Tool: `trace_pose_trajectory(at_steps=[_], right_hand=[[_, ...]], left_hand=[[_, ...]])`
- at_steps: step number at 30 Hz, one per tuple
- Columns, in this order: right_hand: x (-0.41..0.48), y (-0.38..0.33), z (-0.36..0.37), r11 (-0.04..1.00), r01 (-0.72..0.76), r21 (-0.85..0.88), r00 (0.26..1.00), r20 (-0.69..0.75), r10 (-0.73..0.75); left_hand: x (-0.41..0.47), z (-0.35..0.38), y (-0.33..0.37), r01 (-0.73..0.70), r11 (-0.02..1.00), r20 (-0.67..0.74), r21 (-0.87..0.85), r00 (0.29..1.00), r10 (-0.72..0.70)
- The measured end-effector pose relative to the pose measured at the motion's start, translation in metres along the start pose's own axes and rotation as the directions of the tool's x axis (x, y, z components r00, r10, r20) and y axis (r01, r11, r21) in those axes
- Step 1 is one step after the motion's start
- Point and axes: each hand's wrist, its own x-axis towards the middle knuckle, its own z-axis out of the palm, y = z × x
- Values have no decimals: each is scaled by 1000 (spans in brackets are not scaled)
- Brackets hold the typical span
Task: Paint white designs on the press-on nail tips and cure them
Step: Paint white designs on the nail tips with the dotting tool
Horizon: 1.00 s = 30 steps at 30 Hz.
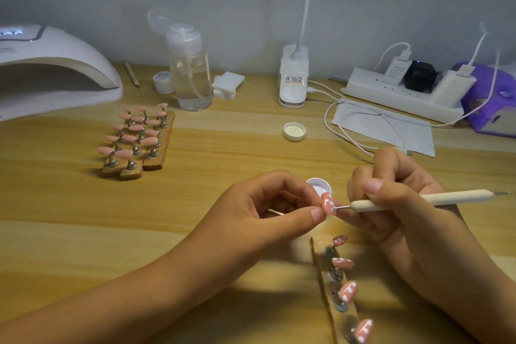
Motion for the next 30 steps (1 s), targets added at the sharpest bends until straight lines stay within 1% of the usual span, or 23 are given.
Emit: trace_pose_trajectory(at_steps=[6,21,30], right_hand=[[1,0,1,1000,6,-14,1000,7,-6],[0,-1,1,999,3,34,999,38,-4],[1,-1,1,999,-8,44,1000,24,7]], left_hand=[[0,0,1,5,1000,-3,1,1000,-5],[0,0,0,-5,1000,-2,1,1000,5],[0,-1,-1,-5,1000,5,-7,1000,5]])
